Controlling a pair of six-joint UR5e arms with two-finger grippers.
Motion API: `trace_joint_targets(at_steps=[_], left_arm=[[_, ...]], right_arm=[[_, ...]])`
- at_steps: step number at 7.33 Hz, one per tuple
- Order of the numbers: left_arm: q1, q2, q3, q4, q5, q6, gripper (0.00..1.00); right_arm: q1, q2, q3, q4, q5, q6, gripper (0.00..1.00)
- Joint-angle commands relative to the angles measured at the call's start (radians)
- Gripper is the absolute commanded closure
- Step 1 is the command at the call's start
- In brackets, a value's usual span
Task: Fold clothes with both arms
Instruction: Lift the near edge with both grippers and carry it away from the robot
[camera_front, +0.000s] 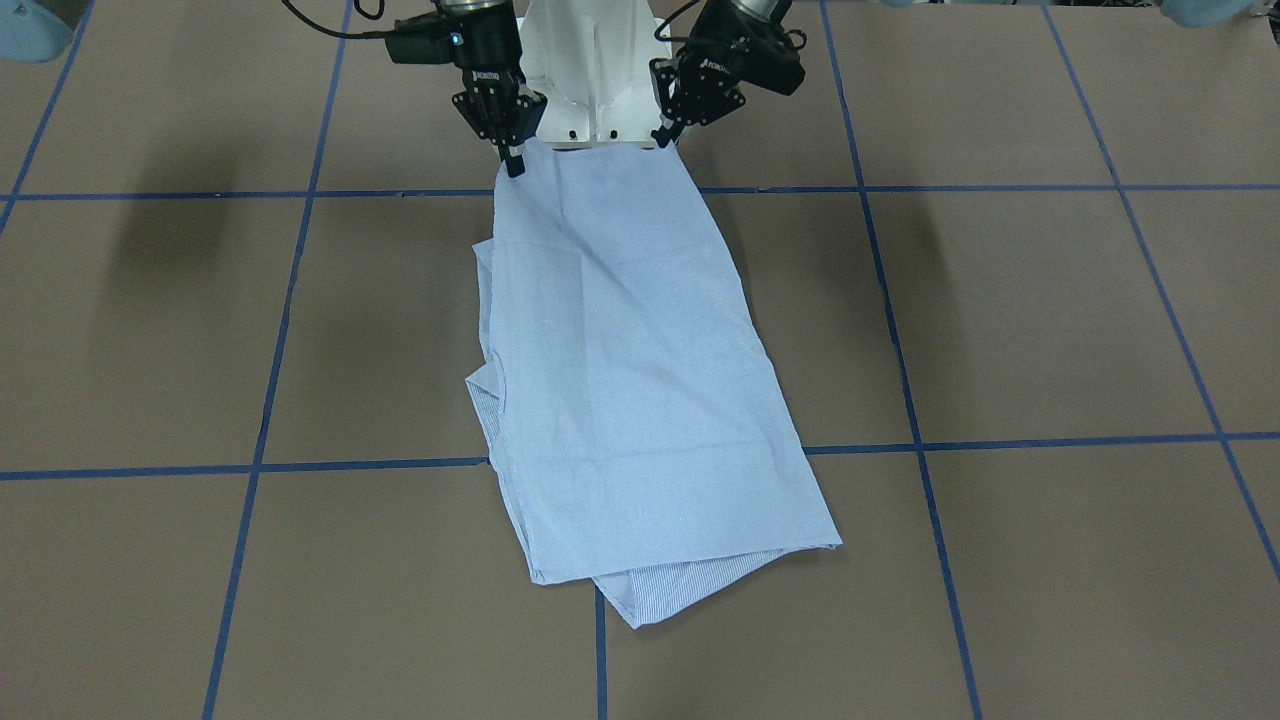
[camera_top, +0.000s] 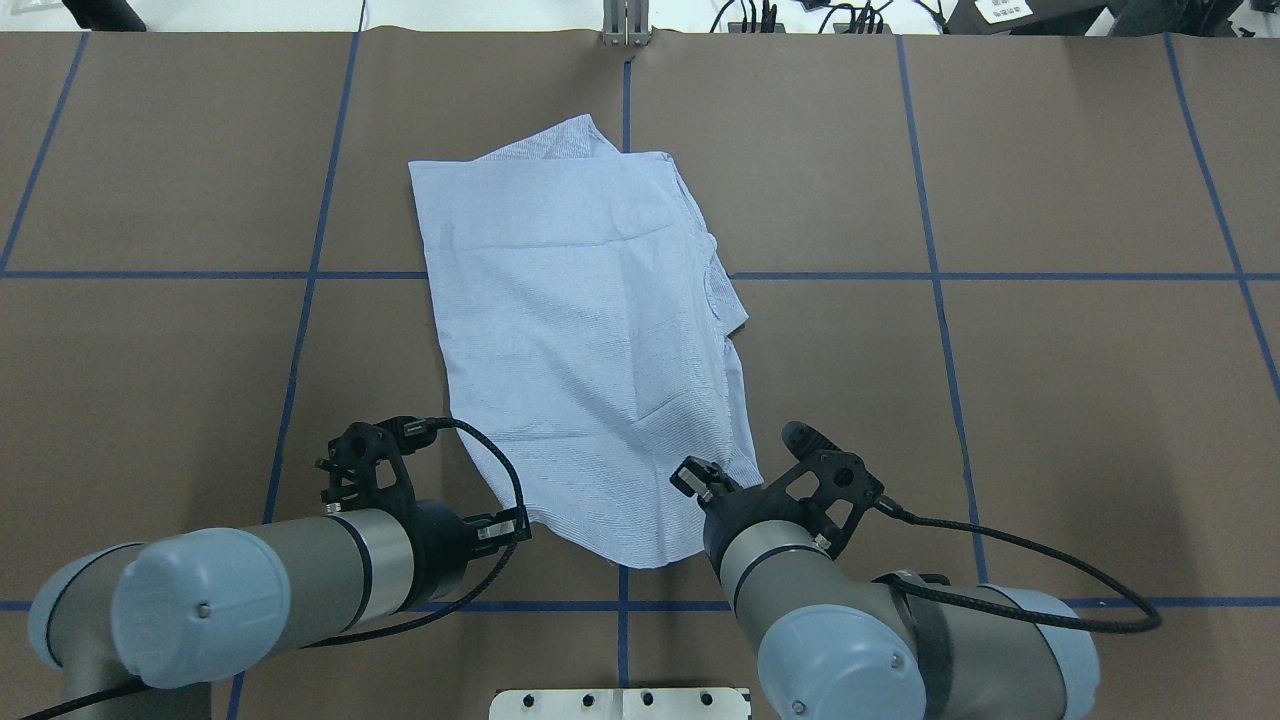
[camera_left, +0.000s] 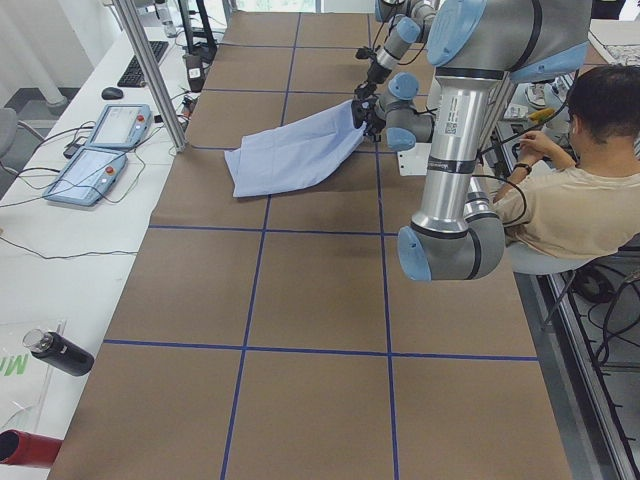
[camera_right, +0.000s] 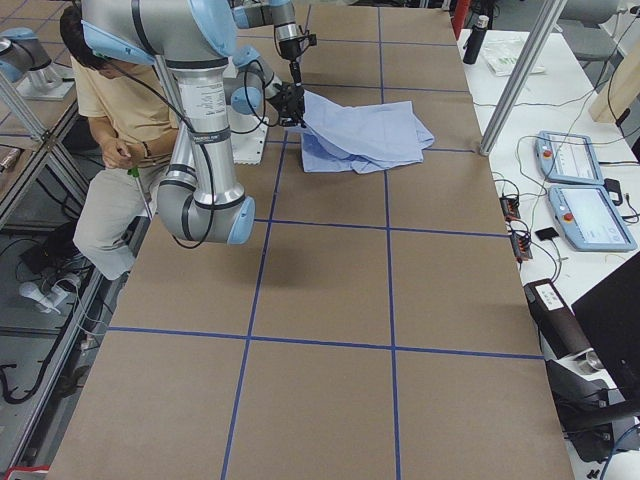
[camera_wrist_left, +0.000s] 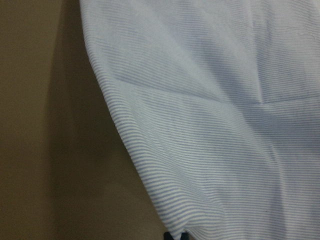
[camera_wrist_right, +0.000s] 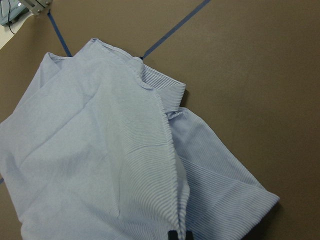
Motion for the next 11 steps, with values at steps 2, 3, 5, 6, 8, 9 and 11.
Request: trace_joint_targets(at_steps=[2,3,5,6,8,9,11], left_arm=[[-0.049,-0.015,-0.126,0.193,-0.088,0.011,1.0],[-0.123,-0.059,-0.045,0.199,-0.088,0.05,1.0],[-0.281,-0.191,0.161,0.23,-0.089,0.164,1.0],[-0.363,-0.216,0.207,0.231,-0.092,0.238,1.0],[-0.527,-0.294,0.325,0.239,-0.159,0.377,1.0],[-0.565,-0.352,0.435,0.231,-0.16,0.417,1.0],[-0.571,-0.44,0.691,0.117,-0.151,0.426,1.0]], right_arm=[[0.018,0.018,0.062,-0.104,0.004,-0.015,1.0],[0.086,0.082,-0.014,-0.099,0.01,-0.052,1.0],[0.191,0.191,-0.152,-0.066,0.02,-0.099,1.0],[0.241,0.232,-0.232,0.0,0.035,-0.148,1.0],[0.367,0.337,-0.366,0.028,0.128,-0.225,1.0],[0.421,0.389,-0.454,0.03,0.157,-0.269,1.0],[0.502,0.528,-0.773,0.202,0.21,-0.317,1.0]])
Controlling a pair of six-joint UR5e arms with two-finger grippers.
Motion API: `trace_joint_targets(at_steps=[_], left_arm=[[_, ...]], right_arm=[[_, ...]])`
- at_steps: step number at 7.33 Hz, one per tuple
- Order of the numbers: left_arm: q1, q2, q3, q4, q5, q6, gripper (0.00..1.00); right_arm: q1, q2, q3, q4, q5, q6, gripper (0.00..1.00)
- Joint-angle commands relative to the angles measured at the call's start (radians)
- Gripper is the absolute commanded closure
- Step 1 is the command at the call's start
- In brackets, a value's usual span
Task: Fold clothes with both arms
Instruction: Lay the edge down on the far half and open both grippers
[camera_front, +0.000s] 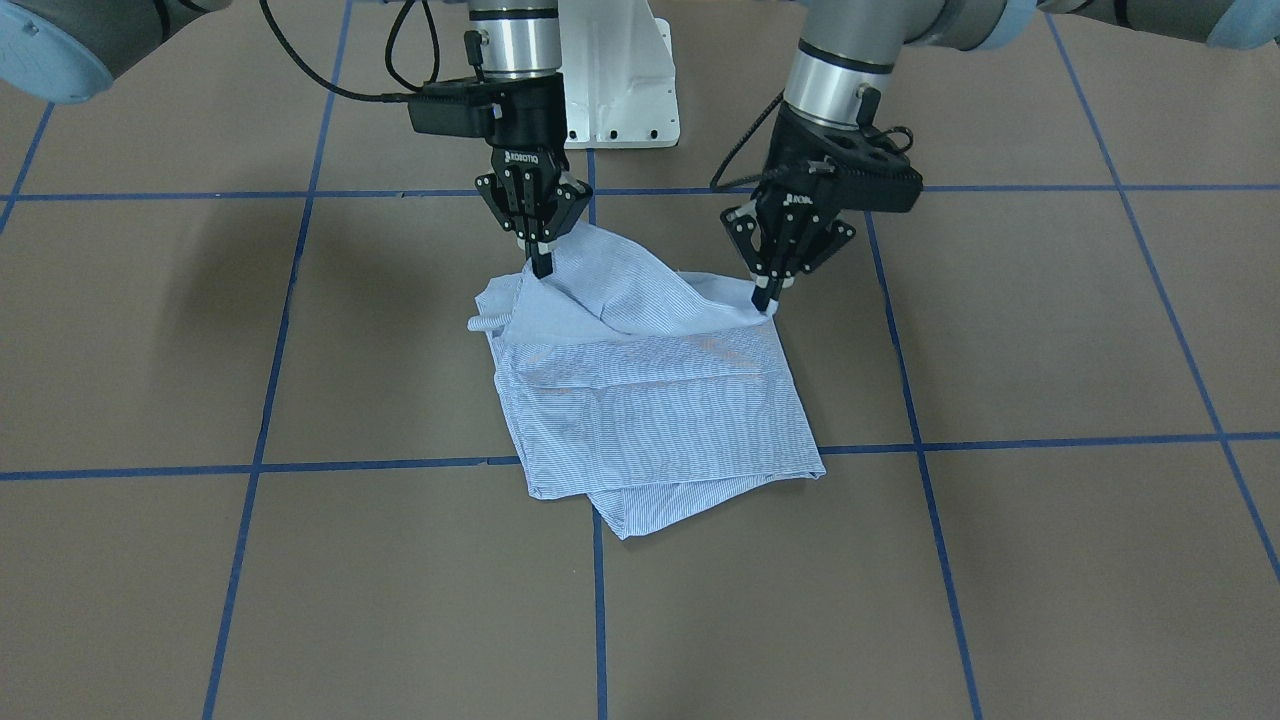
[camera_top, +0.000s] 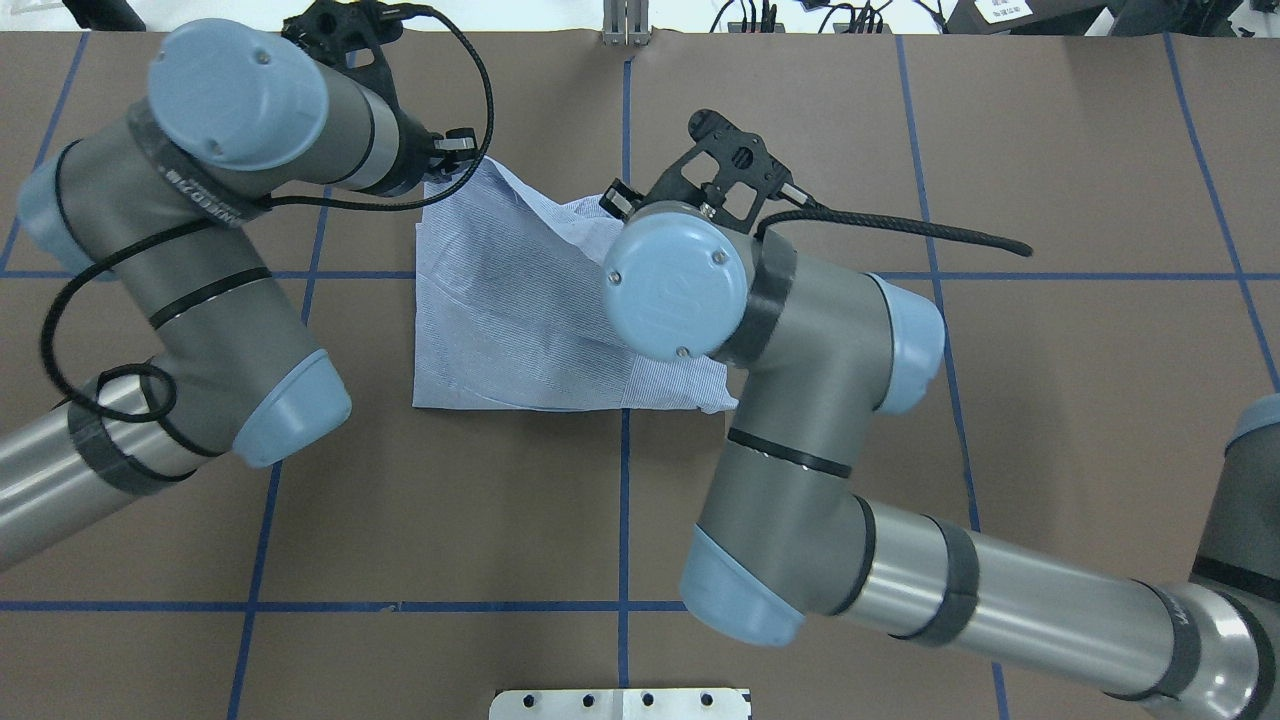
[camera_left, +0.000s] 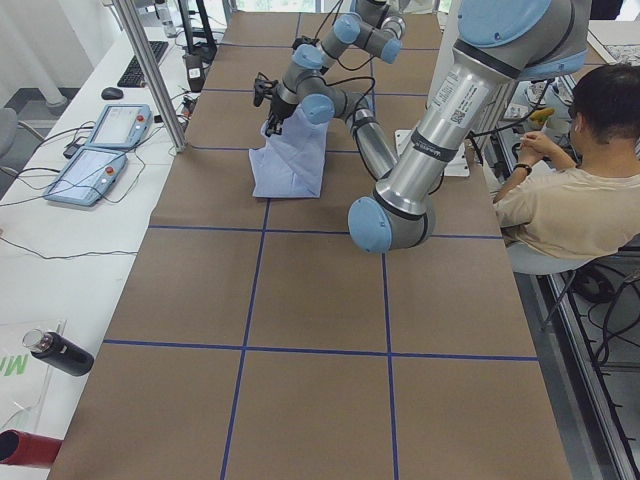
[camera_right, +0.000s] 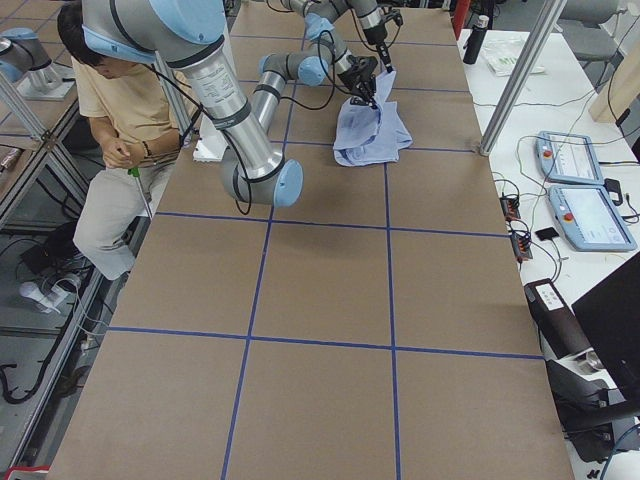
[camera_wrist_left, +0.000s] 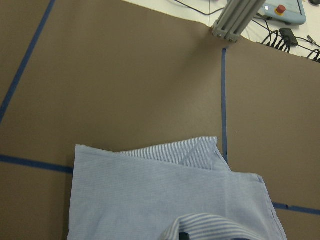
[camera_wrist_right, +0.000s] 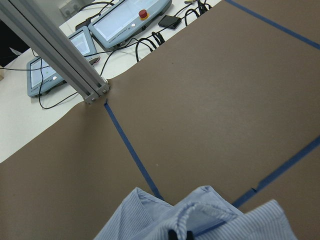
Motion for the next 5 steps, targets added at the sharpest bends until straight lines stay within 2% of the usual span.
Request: trace_joint_targets(at_steps=[1,2,3,4,5], left_arm=[[-0.021,-0.047,0.257,-0.193,0.015,0.086,1.0],[-0.027,-0.06,0.364,-0.277,0.017,0.117,1.0],[-0.027,-0.088,0.473,-0.349,0.017,0.159,1.0],[-0.027,-0.094,0.527,-0.41,0.017,0.197,0.82],[-0.029,-0.093,0.551,-0.441,0.015,0.266,0.01]], right_arm=[[0.081,0.164,-0.413,0.262,0.043,-0.064,1.0],[0.106,0.218,-0.539,0.33,0.087,-0.079,1.0],[0.118,0.224,-0.573,0.349,0.107,-0.113,1.0],[0.129,0.224,-0.597,0.372,0.139,-0.142,0.63],[0.138,0.227,-0.619,0.379,0.153,-0.25,0.01]])
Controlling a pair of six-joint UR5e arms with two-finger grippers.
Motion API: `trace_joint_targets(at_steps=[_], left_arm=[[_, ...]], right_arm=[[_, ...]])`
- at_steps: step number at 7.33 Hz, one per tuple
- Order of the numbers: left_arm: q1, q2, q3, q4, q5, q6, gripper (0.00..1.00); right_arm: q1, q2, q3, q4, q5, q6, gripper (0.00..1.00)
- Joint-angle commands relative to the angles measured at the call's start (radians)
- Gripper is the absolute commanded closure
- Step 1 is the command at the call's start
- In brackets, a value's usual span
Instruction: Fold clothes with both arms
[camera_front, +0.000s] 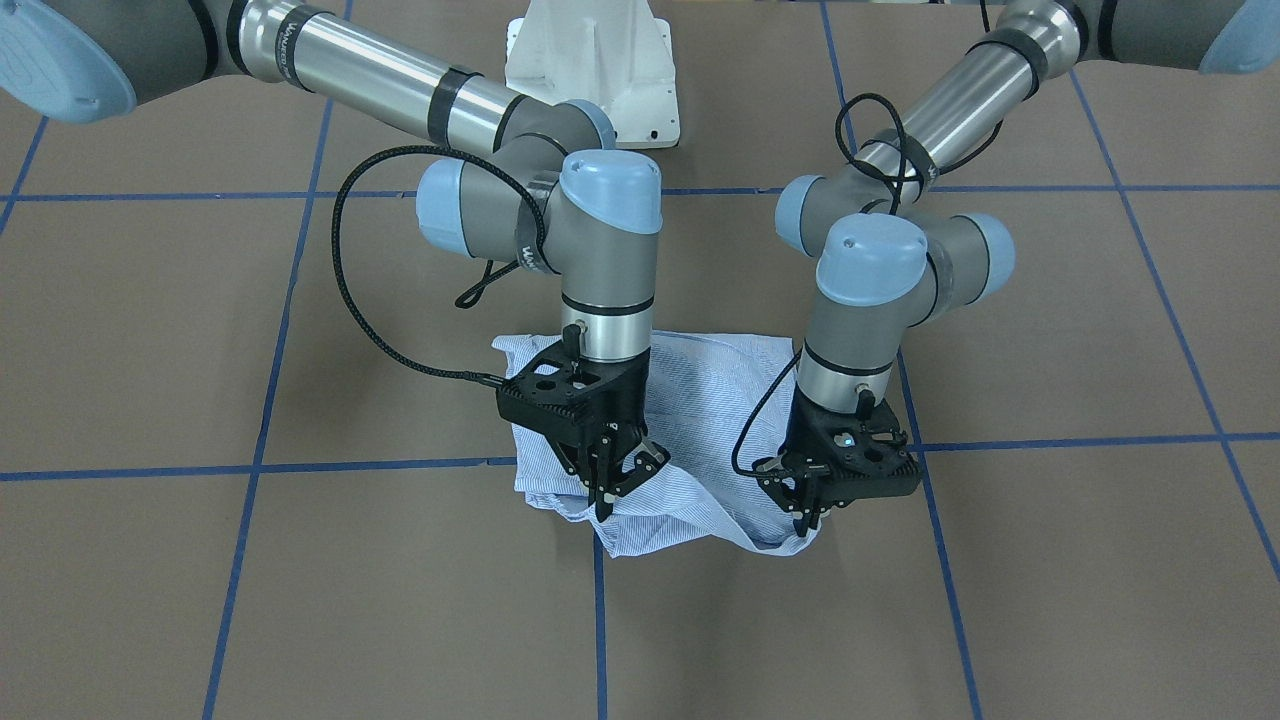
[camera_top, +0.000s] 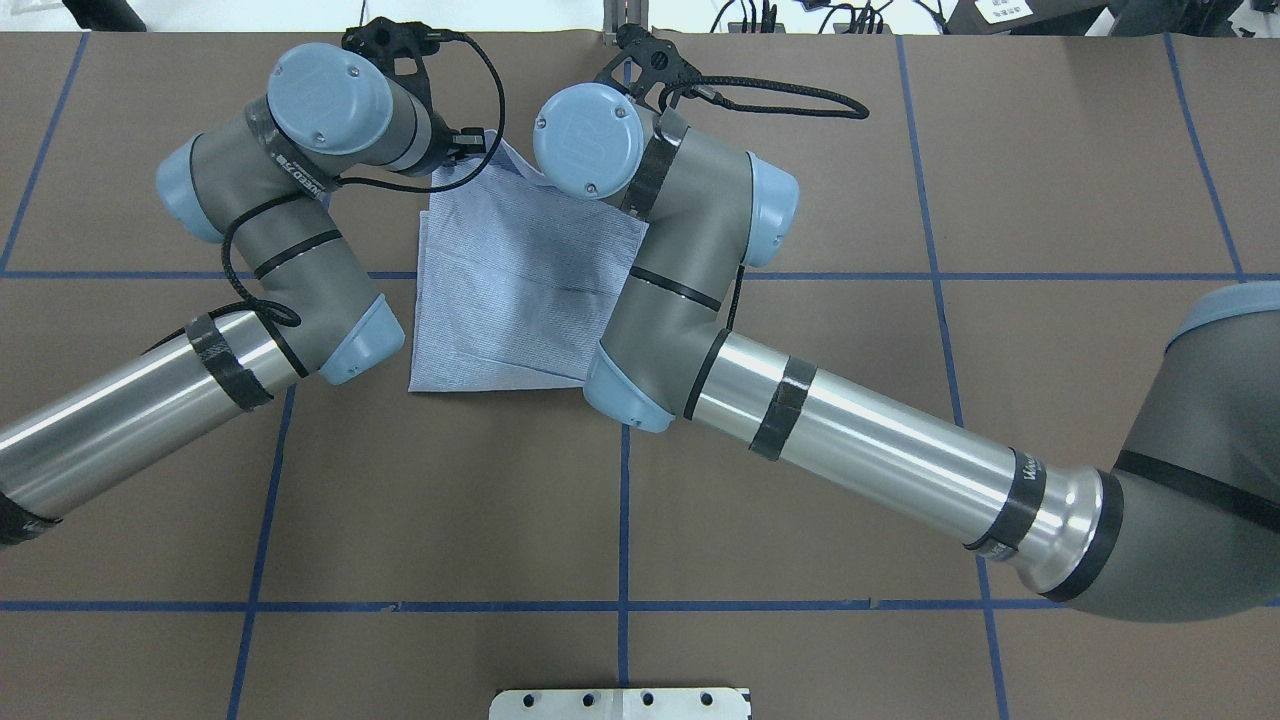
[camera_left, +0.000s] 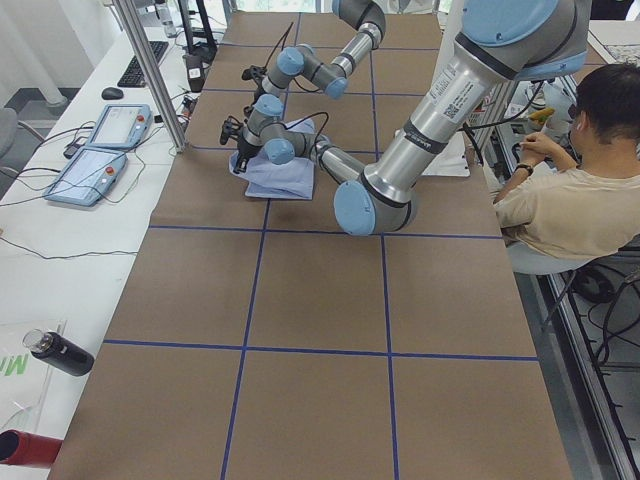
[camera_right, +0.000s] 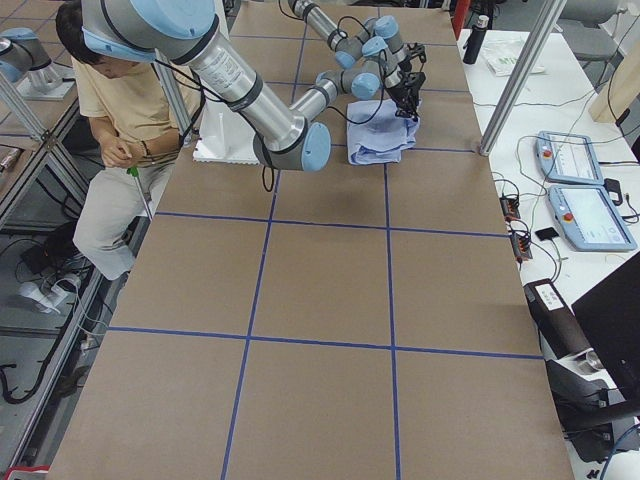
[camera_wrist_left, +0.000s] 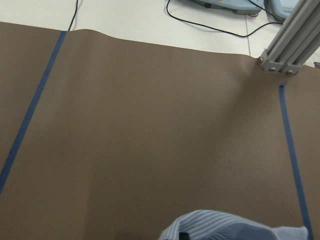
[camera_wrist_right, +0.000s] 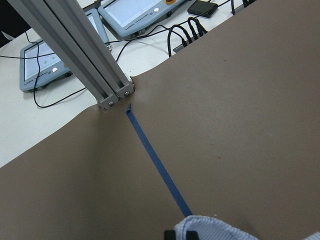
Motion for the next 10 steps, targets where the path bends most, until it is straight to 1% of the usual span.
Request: trace_joint_targets(at_steps=[1,2,3,4,5,6,7,8,9,10], left_arm=[[-0.011,-0.005,0.048,-0.065,-0.007,0.089,0.0],[-0.017,0.003,0.03,-0.085,-0.015,0.108,0.0],[-0.017,0.02,0.012,-0.096,-0.015,0.108,0.0],[-0.021,0.052,-0.043,-0.094,-0.057,0.109,0.0],[-0.067,0.126,-0.143,-0.082,-0.178,0.165,0.0],[-0.115,0.256,-0.292,-0.079,-0.224,0.259,0.0],[-0.158,0.361,-0.426,-0.013,-0.26,0.364,0.0],[-0.217,0.441,-0.561,0.107,-0.289,0.498,0.0],[-0.283,0.528,-0.676,0.198,-0.291,0.63,0.0],[-0.373,0.614,-0.737,0.235,-0.315,0.786,0.0]], right_arm=[[0.065,0.011,-0.036,0.017,0.143,-0.117,0.0],[0.092,0.024,-0.035,0.009,0.22,-0.164,0.0],[0.089,0.007,-0.033,0.012,0.221,-0.156,0.0],[0.086,-0.045,0.02,0.017,0.227,-0.165,0.0],[0.092,-0.13,0.129,0.005,0.285,-0.197,0.0],[0.125,-0.21,0.242,-0.039,0.355,-0.273,0.0],[0.167,-0.292,0.4,-0.163,0.4,-0.383,0.0],[0.228,-0.403,0.592,-0.29,0.467,-0.516,0.0],[0.307,-0.536,0.743,-0.351,0.56,-0.657,0.0],[0.408,-0.667,0.833,-0.368,0.649,-0.827,0.0]])
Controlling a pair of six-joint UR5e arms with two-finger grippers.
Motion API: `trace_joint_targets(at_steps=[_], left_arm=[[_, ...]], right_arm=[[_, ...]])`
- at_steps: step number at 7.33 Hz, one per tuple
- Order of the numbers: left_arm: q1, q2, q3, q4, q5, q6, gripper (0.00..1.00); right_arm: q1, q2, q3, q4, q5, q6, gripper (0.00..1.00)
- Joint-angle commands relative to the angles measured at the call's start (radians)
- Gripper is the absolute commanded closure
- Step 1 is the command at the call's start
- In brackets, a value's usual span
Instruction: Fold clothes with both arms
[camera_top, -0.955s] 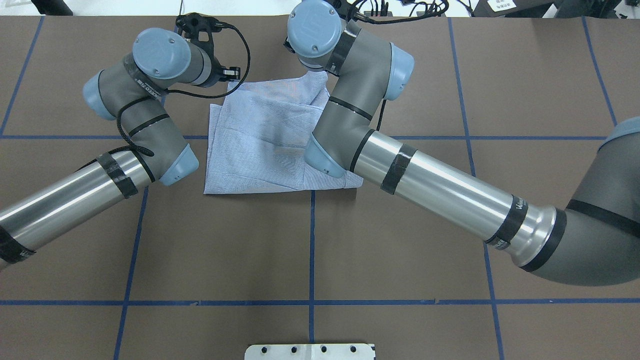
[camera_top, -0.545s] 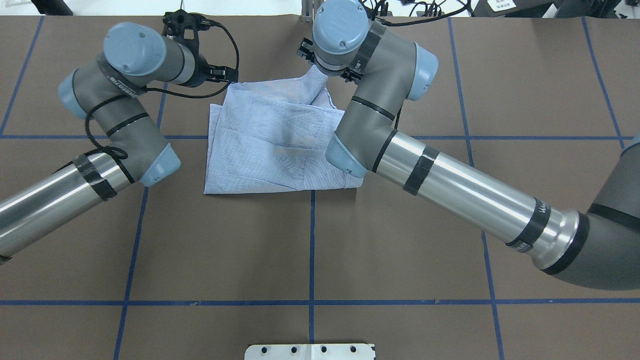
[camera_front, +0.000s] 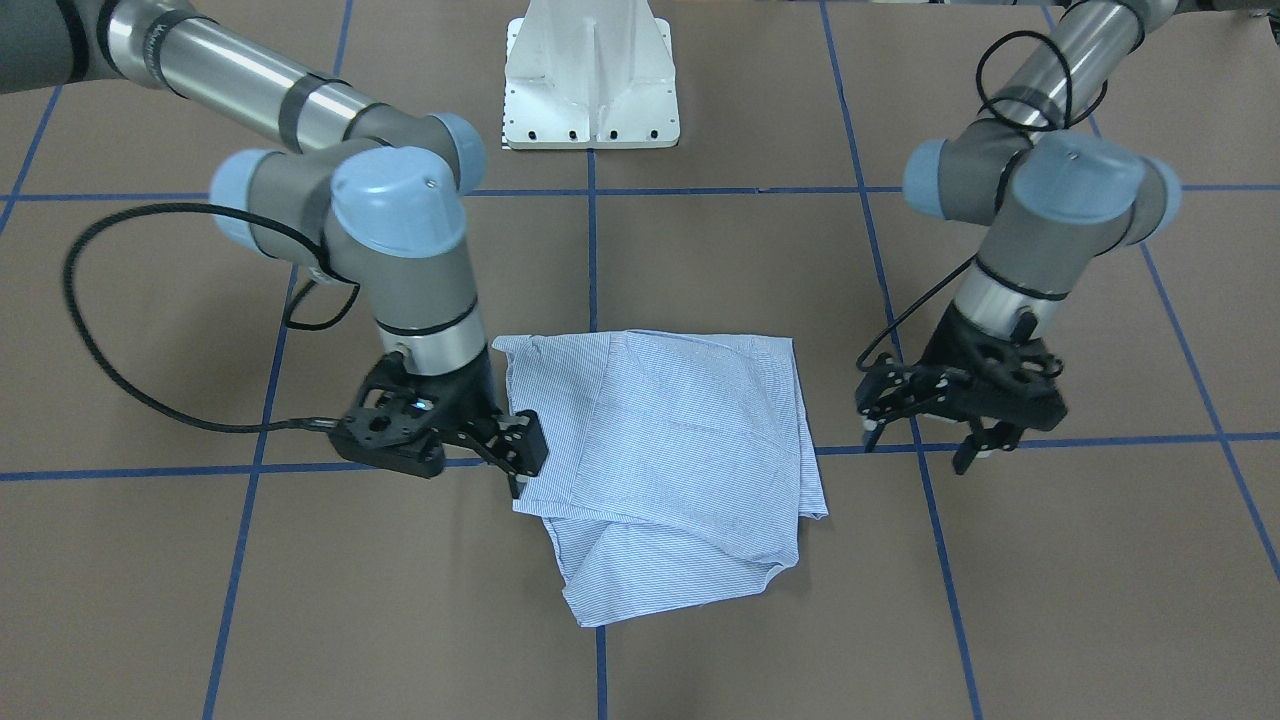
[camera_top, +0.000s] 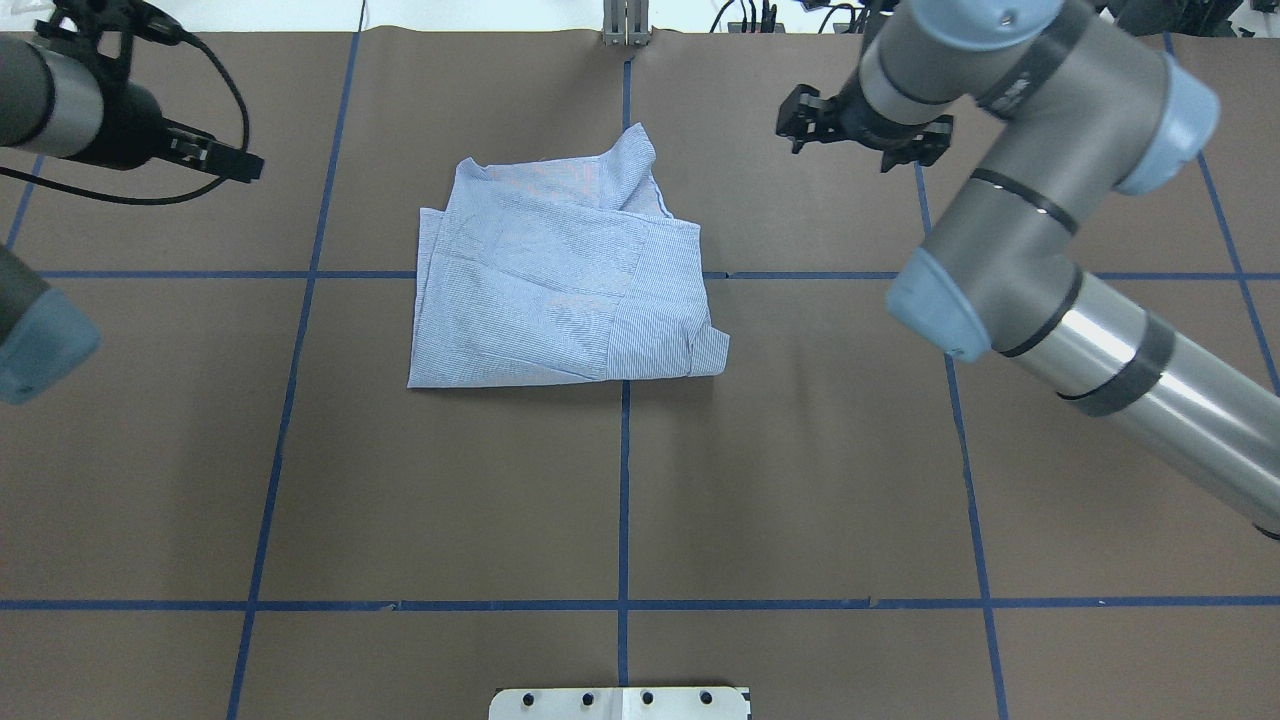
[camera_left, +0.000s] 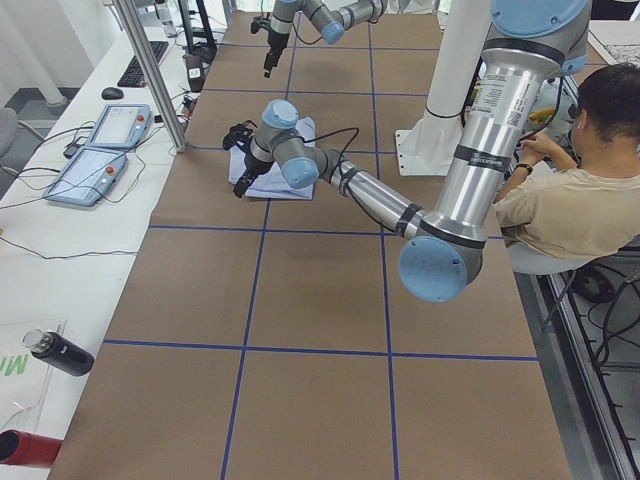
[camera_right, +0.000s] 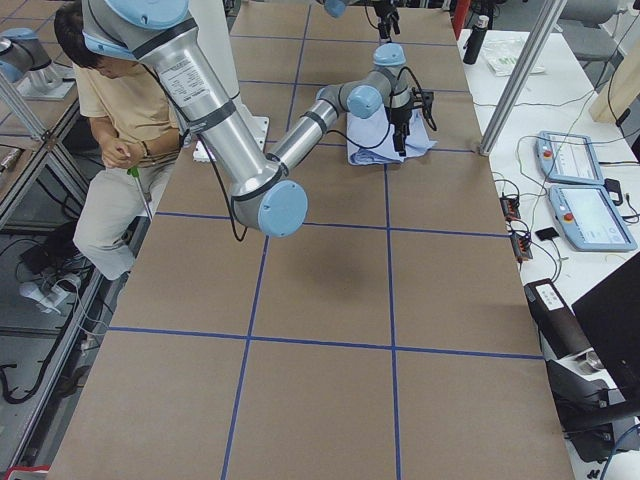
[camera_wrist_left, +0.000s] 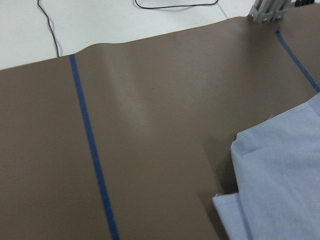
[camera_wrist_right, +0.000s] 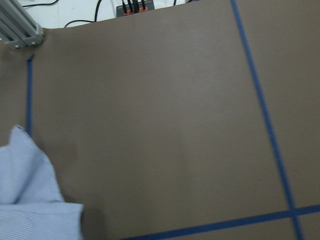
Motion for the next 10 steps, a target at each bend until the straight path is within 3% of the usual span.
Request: trace_joint_targets(at_steps=[1,3,6,7,8,10], left_arm=[[-0.235,0.167,-0.102,0.095,-0.127,0.389,0.0],[-0.452,0.244,-0.096,0.171,-0.174,0.698,0.0],[-0.565,0.363,-0.069,0.173,-0.176,0.739,0.0],[-0.565,0.364,-0.003,0.164,-0.176,0.741,0.0],[-0.573,0.37,0.022,0.162,-0.195,0.738,0.0],[-0.576,0.369,0.065,0.226,-0.301,0.625,0.0]], right_arm=[[0.226,-0.269,0.174,-0.052,0.2,-0.379,0.0],[0.47,-0.46,0.163,-0.055,0.336,-0.803,0.0],[0.736,-0.64,0.163,-0.212,0.381,-1.298,0.0],[0.755,-0.763,0.162,-0.227,0.381,-1.343,0.0],[0.755,-0.834,0.153,-0.171,0.381,-1.329,0.0],[0.747,-0.852,0.119,-0.033,0.378,-1.162,0.0]])
